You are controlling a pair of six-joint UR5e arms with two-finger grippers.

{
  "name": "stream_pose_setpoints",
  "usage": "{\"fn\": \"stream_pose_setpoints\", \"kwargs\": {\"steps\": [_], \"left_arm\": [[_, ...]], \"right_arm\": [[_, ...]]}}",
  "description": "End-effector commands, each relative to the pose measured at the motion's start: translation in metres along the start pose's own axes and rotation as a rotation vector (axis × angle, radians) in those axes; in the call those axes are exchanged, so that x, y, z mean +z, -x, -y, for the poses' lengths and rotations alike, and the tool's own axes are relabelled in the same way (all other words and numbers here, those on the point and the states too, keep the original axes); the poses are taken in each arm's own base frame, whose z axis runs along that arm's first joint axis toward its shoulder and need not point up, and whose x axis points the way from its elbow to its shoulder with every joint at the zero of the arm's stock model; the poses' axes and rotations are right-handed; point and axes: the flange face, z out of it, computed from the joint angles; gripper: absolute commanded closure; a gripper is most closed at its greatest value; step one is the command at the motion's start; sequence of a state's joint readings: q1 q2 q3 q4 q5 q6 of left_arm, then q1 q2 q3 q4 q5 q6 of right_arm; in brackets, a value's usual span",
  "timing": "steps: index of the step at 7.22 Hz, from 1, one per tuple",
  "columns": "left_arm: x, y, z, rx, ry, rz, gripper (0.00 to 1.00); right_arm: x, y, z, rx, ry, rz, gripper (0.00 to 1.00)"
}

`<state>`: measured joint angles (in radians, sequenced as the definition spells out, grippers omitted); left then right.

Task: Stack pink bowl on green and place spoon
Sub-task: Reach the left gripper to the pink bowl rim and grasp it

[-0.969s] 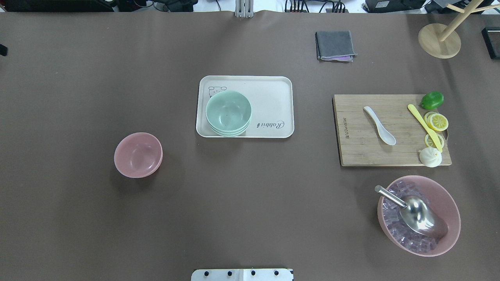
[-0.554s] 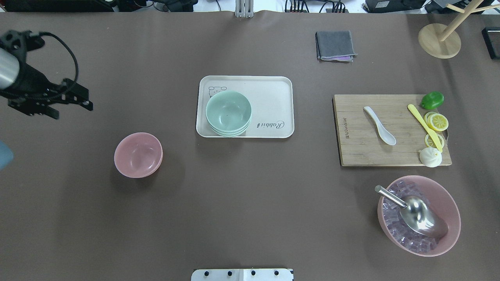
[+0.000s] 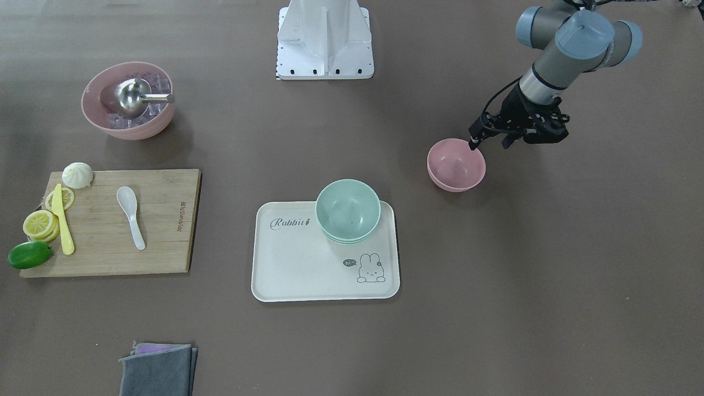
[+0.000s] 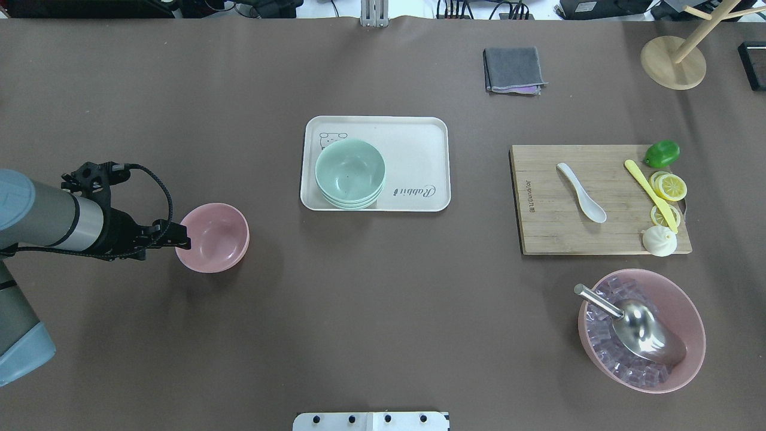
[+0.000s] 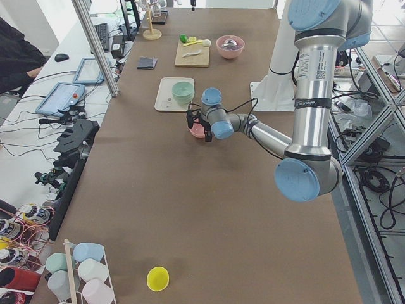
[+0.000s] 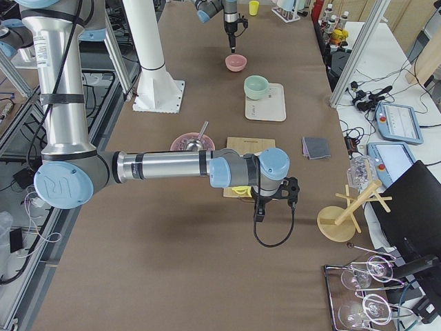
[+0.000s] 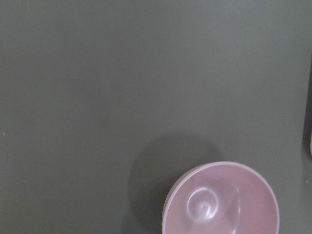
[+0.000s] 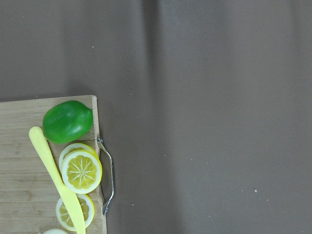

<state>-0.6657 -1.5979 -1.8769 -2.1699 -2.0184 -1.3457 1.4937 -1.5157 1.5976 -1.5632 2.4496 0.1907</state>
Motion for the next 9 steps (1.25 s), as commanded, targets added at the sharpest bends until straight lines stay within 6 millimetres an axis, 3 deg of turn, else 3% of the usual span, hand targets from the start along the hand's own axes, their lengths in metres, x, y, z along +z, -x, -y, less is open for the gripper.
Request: {"fn": "stream_pose_setpoints", "kwargs": {"steps": [1, 2, 3, 5, 6, 7, 8, 9], "left_arm": [[0.014, -0.003, -0.001, 0.002, -0.004, 0.003, 0.09], [0.016, -0.002, -0.001, 0.001, -0.003, 0.007, 0.17], [0.019, -0.004, 0.001, 0.001, -0.002, 0.006, 0.32], [0.030, -0.008, 0.007, -0.003, -0.001, 0.013, 0.76], [0.025, -0.009, 0.009, -0.005, 0.000, 0.007, 1.00], [0.016, -0.005, 0.015, -0.011, -0.010, 0.001, 1.00], [-0.013, 0.007, 0.040, -0.052, 0.016, -0.032, 1.00], [-0.070, 0.029, 0.080, -0.123, 0.065, -0.103, 1.00]], "right_arm": [[0.001, 0.003, 0.001, -0.002, 0.002, 0.002, 0.00], [0.002, 0.005, 0.001, -0.005, 0.004, 0.000, 0.00], [0.004, 0.006, 0.001, -0.005, 0.006, -0.001, 0.00], [0.003, 0.006, 0.001, -0.008, 0.005, -0.001, 0.00], [0.003, 0.006, 0.001, -0.008, 0.006, 0.000, 0.00], [0.003, 0.006, 0.001, -0.008, 0.005, -0.001, 0.00], [0.003, 0.007, 0.003, -0.009, 0.004, -0.004, 0.00], [0.002, 0.008, 0.003, -0.012, 0.003, -0.004, 0.00]]}}
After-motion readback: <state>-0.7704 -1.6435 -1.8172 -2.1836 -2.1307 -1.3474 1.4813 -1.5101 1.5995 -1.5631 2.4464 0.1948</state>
